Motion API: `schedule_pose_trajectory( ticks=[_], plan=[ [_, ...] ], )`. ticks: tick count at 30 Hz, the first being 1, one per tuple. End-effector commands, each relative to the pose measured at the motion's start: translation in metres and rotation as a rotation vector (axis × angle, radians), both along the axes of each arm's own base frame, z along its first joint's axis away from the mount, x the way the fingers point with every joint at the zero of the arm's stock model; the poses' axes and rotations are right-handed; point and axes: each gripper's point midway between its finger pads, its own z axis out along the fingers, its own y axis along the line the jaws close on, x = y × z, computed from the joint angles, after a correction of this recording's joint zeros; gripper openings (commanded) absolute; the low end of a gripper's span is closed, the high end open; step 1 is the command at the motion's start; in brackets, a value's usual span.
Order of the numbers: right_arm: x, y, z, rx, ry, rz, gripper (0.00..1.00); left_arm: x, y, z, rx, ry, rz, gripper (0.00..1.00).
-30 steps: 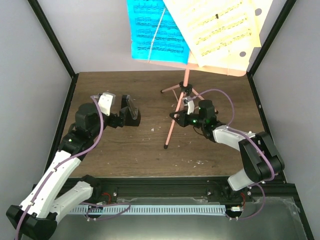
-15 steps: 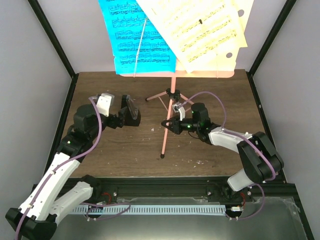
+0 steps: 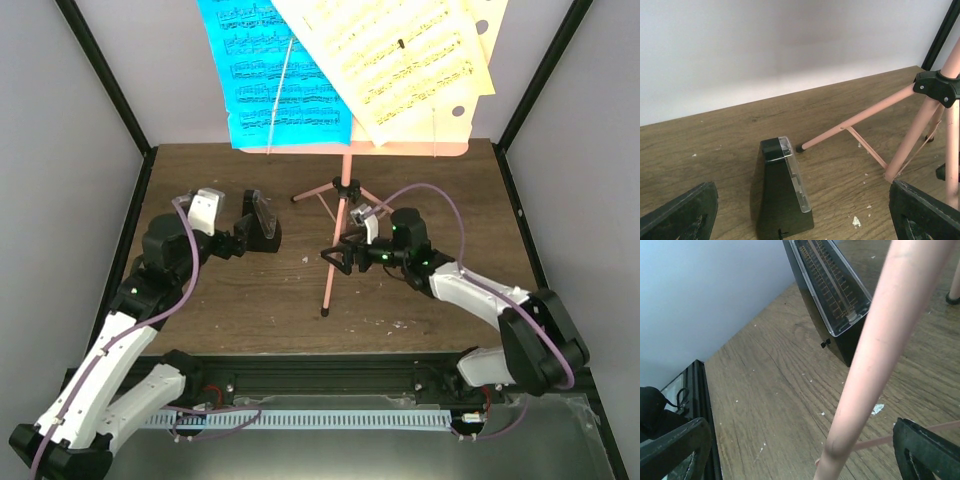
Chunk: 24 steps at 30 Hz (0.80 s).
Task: Pack up the instrument practice props
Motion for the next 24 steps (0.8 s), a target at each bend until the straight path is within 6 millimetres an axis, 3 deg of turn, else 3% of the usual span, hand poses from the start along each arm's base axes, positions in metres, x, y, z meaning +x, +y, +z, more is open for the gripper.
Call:
schedule_pose_trajectory(
  ticks=[1,6,13,19,24],
  plan=[
    [-0.006,-0.012,0.003,-0.056,-0.054,-0.036,1.00,0.002,0.005,0.007,-0.005,-0.038,0.022,0.95],
    [-0.010,-0.020,0.013,-0.052,-0.048,-0.080,1.00,0.003,0.009,0.005,0.006,-0.040,0.045,0.95],
    [-0.020,-0.029,0.049,-0.004,-0.040,-0.116,1.00,0.000,0.012,0.015,-0.014,-0.061,0.057,1.00],
    [-0.054,-0.026,0.080,0.009,-0.057,0.041,1.00,-0.013,0.004,0.040,-0.162,-0.063,0.018,1.00],
    [-0.089,-0.027,0.119,0.068,-0.135,0.173,1.00,-0.037,-0.018,0.074,-0.310,-0.031,-0.132,1.00]
  ],
)
